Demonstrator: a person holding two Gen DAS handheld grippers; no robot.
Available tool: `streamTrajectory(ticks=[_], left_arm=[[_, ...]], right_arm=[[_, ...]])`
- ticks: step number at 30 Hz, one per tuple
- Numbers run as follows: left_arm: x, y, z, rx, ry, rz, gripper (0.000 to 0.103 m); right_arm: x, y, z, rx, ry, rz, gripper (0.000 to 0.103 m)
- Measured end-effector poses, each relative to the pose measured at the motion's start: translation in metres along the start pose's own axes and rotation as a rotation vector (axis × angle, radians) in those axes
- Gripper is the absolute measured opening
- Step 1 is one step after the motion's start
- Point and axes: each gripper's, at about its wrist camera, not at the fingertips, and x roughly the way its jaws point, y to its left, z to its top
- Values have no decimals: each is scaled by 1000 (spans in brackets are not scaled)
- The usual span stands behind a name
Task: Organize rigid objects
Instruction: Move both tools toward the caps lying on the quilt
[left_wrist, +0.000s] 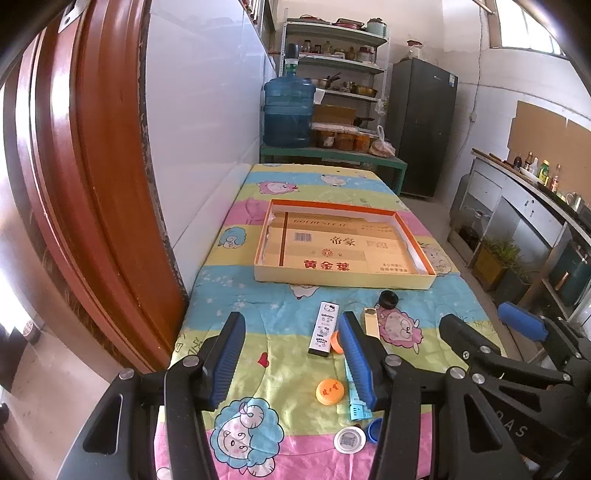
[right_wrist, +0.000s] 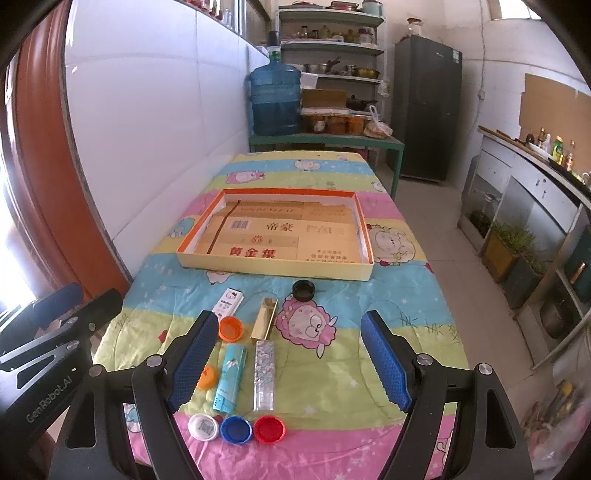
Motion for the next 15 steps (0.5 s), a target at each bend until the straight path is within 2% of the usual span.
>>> streamTrajectory(ticks=[15], left_arm=[[2,-2,1,-2,18,-12,53]], right_arm=[[4,-2,-2,8,9,5,81]])
